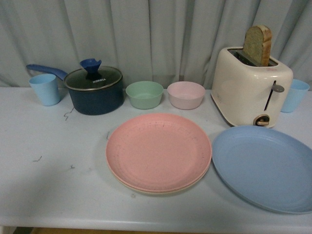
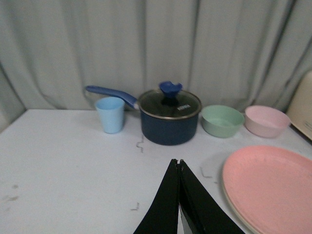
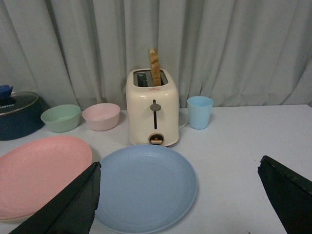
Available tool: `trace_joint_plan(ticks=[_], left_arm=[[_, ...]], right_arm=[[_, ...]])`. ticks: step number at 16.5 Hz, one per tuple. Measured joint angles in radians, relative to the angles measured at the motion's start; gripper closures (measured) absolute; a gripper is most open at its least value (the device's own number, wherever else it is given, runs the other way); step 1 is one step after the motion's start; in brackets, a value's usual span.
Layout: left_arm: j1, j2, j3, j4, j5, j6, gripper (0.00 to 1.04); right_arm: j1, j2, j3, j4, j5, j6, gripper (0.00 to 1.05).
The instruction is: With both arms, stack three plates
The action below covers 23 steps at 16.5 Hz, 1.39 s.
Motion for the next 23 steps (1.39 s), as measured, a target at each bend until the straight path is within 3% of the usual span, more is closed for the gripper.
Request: trace_joint_plan(ticks=[23], left_arm=[[-0.001,-0.692,-0.062,-0.628,0.012,0.0,1.03]], right_arm=[[0.0,0.0,0.0,0.0,0.0,0.0,0.06]])
